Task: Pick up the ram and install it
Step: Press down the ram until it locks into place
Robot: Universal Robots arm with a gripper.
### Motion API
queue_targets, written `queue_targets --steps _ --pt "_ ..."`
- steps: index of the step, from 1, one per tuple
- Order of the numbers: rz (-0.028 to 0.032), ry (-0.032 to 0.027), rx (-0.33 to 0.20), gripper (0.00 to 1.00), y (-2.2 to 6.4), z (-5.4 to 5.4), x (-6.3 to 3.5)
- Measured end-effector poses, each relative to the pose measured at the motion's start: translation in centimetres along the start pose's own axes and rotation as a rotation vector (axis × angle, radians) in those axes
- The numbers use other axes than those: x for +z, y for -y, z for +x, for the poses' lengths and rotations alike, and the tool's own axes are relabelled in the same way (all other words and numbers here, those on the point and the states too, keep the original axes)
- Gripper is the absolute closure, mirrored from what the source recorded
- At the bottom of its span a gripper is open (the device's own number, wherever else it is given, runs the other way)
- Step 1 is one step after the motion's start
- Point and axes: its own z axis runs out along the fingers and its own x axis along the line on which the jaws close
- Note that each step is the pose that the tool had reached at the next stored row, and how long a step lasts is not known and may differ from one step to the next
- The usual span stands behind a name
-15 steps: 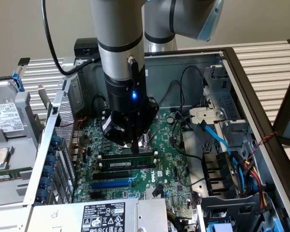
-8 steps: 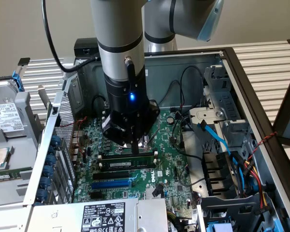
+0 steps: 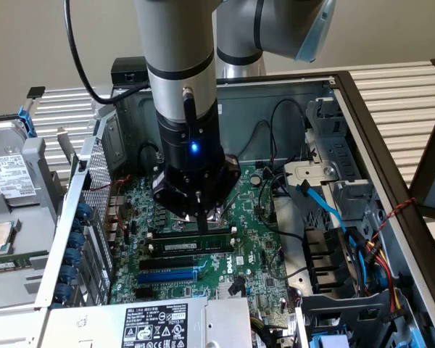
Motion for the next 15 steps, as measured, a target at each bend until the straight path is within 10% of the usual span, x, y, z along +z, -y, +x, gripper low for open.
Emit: queue_targets --steps 15 --pt "0.0132 0.0021 0.221 0.89 0.00 0.01 0.16"
